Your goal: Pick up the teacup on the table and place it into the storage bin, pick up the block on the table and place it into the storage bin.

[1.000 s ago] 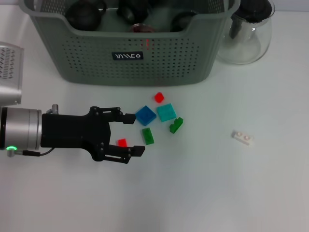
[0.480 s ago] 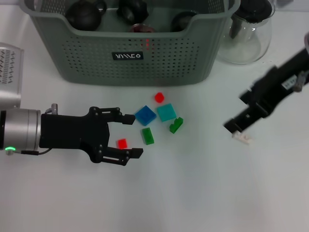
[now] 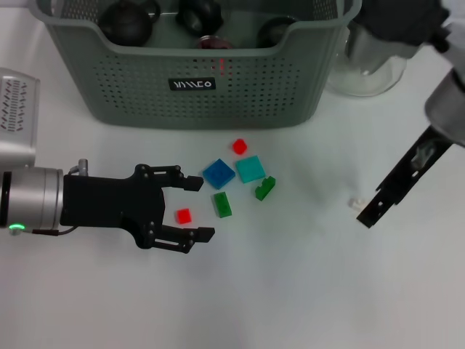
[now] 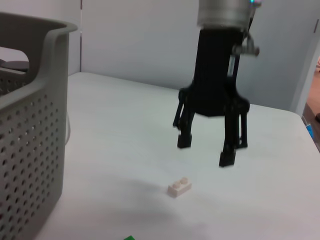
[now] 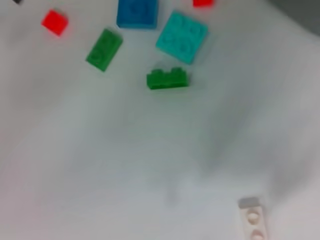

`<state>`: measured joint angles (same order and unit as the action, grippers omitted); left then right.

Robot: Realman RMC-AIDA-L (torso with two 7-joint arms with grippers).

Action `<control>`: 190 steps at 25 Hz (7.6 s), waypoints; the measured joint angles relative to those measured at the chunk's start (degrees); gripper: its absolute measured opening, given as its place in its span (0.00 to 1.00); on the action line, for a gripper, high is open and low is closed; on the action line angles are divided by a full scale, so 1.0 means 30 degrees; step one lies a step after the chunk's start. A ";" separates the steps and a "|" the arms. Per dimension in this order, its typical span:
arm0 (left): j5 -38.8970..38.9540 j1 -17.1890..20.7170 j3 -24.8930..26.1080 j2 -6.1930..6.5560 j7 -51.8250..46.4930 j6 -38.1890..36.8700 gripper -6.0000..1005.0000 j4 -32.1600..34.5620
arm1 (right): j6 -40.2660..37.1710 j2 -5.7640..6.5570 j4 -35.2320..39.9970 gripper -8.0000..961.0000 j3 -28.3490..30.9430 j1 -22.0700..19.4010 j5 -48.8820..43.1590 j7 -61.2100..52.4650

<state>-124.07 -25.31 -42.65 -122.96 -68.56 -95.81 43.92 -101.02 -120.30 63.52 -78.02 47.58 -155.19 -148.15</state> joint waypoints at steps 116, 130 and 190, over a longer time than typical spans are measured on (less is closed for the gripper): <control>-0.0161 0.0409 0.0651 0.0029 -0.0134 -0.0326 0.84 0.0018 | -0.1247 0.0020 0.3141 0.90 0.1121 -0.1050 0.6566 0.0584; -0.0188 0.0221 0.0652 0.0119 -0.0060 -0.0262 0.84 0.0070 | 0.7737 -0.0209 -0.4526 0.90 -0.5632 0.2882 0.4635 -0.3248; -0.0186 0.0602 0.0924 0.0038 -0.0057 -0.0238 0.84 0.0040 | 0.1553 0.0100 0.3633 0.45 0.0751 0.1501 0.9315 -0.2127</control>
<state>-124.62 -23.50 -39.88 -122.84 -68.73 -96.52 44.04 -96.36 -120.00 74.42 -75.77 52.08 -127.24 -154.53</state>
